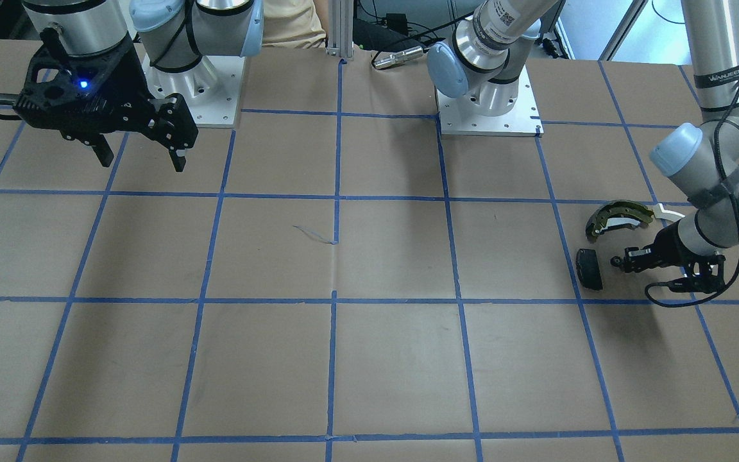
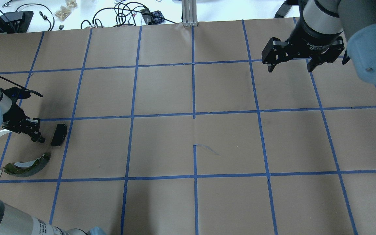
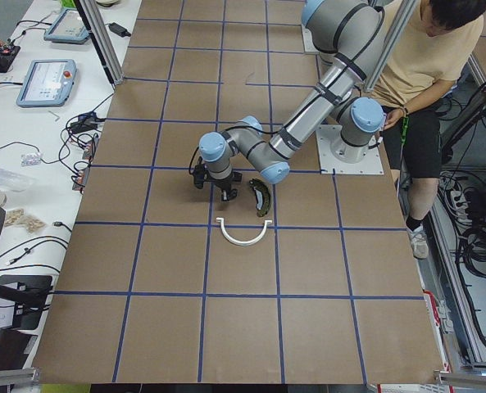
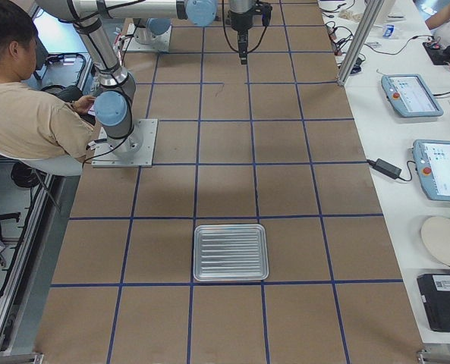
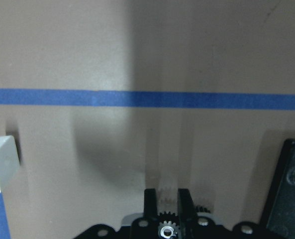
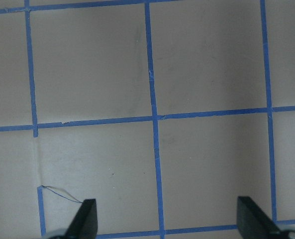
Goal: Place bearing gear from tray to pile
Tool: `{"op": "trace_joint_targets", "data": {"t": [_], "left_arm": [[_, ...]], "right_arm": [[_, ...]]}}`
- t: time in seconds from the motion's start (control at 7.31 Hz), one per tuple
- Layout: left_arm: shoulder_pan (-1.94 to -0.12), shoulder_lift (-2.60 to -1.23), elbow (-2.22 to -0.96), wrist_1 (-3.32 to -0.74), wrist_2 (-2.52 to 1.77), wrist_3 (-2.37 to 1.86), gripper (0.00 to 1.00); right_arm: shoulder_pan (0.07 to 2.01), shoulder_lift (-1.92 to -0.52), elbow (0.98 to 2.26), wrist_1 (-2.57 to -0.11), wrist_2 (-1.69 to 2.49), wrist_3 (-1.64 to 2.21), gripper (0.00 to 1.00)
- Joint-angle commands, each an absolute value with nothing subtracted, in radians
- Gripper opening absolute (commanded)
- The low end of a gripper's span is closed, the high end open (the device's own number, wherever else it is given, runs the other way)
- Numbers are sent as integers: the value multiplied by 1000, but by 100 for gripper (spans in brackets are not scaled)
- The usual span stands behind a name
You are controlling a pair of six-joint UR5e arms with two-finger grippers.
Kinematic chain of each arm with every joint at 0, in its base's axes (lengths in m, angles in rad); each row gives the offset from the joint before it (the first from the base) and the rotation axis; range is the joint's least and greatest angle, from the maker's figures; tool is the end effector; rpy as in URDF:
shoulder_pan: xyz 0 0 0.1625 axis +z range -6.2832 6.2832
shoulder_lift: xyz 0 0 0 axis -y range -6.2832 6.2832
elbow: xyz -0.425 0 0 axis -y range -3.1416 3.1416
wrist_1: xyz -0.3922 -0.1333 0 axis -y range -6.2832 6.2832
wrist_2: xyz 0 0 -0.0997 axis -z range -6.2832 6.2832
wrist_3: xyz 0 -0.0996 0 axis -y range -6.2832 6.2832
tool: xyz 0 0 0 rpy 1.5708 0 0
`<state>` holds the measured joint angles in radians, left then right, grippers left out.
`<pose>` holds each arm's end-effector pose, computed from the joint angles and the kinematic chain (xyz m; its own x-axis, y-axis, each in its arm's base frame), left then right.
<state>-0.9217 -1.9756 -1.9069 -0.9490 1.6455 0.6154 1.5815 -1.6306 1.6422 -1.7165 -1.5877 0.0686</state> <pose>0.2285 -0.5094 0.1780 -0.9995 -0.0298 0.0081 -0.0284 0.9898 0.1398 0.1367 -0.4775 0.4968 -0.9982 0.0595 0.0075 0.0580 0.9892 -0.1345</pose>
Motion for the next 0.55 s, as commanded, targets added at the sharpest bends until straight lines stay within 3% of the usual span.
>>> {"op": "trace_joint_targets", "data": {"t": [0.0, 0.27, 0.41], "left_arm": [[-922, -1965, -1924, -951, 1646, 615, 0], [-920, -1962, -1924, -951, 1647, 617, 0], [-919, -1963, -1922, -950, 1647, 617, 30]], "right_arm": [[1582, -1631, 1643, -1717, -1588, 67, 100], [1582, -1631, 1643, -1717, -1588, 69, 100], [1583, -1631, 1643, -1717, -1588, 68, 100]]}}
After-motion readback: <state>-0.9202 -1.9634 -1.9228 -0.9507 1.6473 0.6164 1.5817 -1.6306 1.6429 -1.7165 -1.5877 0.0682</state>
